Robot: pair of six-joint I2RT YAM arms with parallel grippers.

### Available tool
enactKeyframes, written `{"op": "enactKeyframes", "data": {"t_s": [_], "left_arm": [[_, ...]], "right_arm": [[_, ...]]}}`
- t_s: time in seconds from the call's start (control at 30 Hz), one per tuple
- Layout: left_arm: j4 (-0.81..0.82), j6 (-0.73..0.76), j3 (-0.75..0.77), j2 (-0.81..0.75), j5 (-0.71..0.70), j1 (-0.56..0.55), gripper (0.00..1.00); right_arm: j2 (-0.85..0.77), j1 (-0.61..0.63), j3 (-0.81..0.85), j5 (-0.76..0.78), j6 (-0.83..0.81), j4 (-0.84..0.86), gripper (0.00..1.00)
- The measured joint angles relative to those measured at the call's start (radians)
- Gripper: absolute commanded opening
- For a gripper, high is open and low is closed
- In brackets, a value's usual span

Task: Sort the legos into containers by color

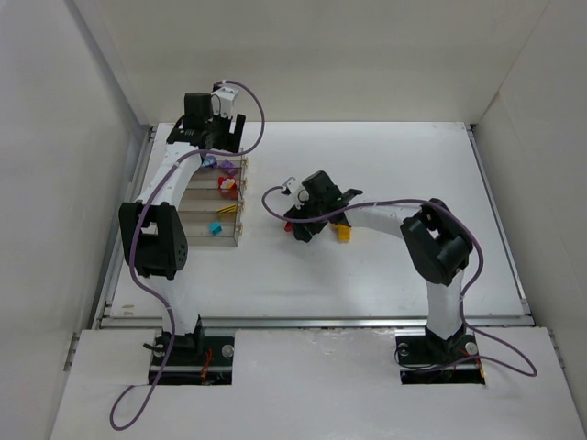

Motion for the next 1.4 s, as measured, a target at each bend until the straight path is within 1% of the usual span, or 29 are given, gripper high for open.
{"op": "enactKeyframes", "data": {"t_s": [0.03,0.07,0.17,0.27,0.4,0.47,0.6,0.63,0.67,0.77,0.87,1.03,1.2,1.4], "left_arm": [[0.000,0.000,0.000,0.000,0.000,0.000,0.77],[0.000,0.000,0.000,0.000,0.004,0.000,0.77],[-0.010,0.003,-0.002,-0.006,0.032,0.000,0.77],[-0.028,0.031,-0.018,-0.029,0.108,0.001,0.77],[-0.084,0.140,-0.035,-0.072,0.296,0.000,0.77],[-0.136,0.243,-0.035,-0.087,0.414,-0.001,0.80],[-0.335,0.535,-0.016,-0.103,0.604,-0.013,0.96],[-0.390,0.607,-0.002,-0.103,0.637,-0.019,0.99],[-0.461,0.691,0.021,-0.103,0.669,-0.028,0.99],[-0.567,0.819,0.083,-0.103,0.718,-0.061,0.99],[-0.623,0.898,0.142,-0.103,0.776,-0.107,0.99],[-0.712,1.007,0.158,-0.099,0.829,-0.170,0.99],[-0.759,1.073,0.151,-0.080,0.855,-0.208,0.99],[-0.774,1.109,0.141,-0.076,0.864,-0.233,0.99]], "right_arm": [[-0.002,0.000,-0.001,0.001,0.000,0.002,0.05],[-0.004,0.000,-0.004,0.001,0.000,0.003,0.01],[-0.027,-0.004,-0.023,0.002,0.000,0.006,0.00],[-0.082,-0.017,-0.043,-0.015,0.001,0.006,0.00],[-0.203,-0.062,-0.049,-0.082,-0.004,0.011,0.00],[-0.259,-0.083,-0.037,-0.106,-0.021,0.006,0.00],[-0.302,-0.098,0.026,-0.147,-0.068,-0.011,0.00],[-0.305,-0.098,0.036,-0.158,-0.079,-0.013,0.00],[-0.306,-0.098,0.040,-0.167,-0.087,-0.015,0.00],[-0.305,-0.098,0.045,-0.183,-0.109,-0.041,0.00],[-0.305,-0.098,0.049,-0.193,-0.122,-0.064,0.00],[-0.305,-0.097,0.060,-0.211,-0.133,-0.070,0.00],[-0.305,-0.097,0.078,-0.227,-0.134,-0.068,0.00],[-0.305,-0.096,0.082,-0.244,-0.124,-0.061,0.00]]}}
